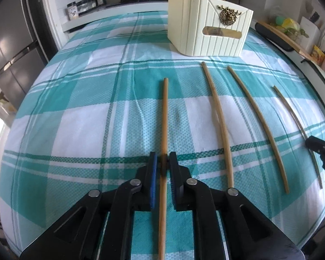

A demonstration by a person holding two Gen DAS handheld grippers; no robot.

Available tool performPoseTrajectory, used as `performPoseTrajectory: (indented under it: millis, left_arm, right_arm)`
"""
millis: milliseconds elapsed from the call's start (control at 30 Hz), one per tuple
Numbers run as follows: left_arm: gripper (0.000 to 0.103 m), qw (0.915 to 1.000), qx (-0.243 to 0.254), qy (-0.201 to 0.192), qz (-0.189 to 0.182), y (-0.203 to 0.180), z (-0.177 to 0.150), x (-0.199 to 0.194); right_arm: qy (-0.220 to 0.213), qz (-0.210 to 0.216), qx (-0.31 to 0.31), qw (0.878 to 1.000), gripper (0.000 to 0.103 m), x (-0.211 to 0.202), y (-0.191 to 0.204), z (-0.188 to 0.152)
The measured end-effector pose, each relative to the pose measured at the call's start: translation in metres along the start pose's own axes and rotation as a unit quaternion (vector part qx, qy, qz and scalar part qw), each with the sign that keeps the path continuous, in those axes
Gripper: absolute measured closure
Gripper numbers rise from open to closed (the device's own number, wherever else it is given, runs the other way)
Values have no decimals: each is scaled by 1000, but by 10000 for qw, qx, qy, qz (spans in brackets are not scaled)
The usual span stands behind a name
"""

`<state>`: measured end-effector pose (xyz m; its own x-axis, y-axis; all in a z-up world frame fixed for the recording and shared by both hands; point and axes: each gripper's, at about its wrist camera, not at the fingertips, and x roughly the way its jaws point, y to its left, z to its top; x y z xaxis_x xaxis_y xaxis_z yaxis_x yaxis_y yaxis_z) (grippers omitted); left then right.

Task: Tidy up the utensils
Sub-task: 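Lift both chopsticks upright and carry them over the cream box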

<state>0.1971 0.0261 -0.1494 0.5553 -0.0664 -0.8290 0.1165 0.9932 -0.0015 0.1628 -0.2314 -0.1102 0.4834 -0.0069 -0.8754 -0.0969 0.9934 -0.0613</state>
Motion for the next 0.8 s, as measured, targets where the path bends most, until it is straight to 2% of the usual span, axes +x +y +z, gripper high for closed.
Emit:
performPoseTrajectory:
  millis: [33, 67, 100, 133, 267, 500, 600, 767, 800]
  left_arm:
    - [61, 10000, -3, -40, 44, -1, 0, -1]
    - [43, 9999, -6, -95, 116, -1, 1, -3]
    - [38, 9997, -3, -161, 182, 0, 1, -5]
    - [36, 9995, 20, -215, 215, 0, 2, -7]
    - [36, 9998, 115, -158, 80, 4, 5, -8]
    - [34, 9965, 380, 191, -721, 18, 27, 8]
    - [34, 9941, 632, 364, -803, 15, 39, 23]
    - [37, 9897, 1041, 547, -819, 5, 63, 46]
    - [39, 9886, 1134, 578, -802, 3, 68, 50]
  right_arm:
    - [-18, -3, 3, 10000, 92, -1, 0, -1]
    - [-46, 15, 17, 10000, 80, -2, -1, -2]
    - [-74, 49, 47, 9999, 65, -3, -2, -3]
    - [-104, 77, 90, 9999, 59, -5, -4, -4]
    - [-109, 131, 157, 9997, 59, -8, -7, -4]
    - [233, 612, 128, 9978, 59, -2, -15, 13]
    - [415, 725, -27, 9965, 59, 9, -13, 26]
    - [636, 642, -255, 9956, 60, 31, -7, 52]
    - [668, 615, -300, 9954, 63, 35, -6, 59]
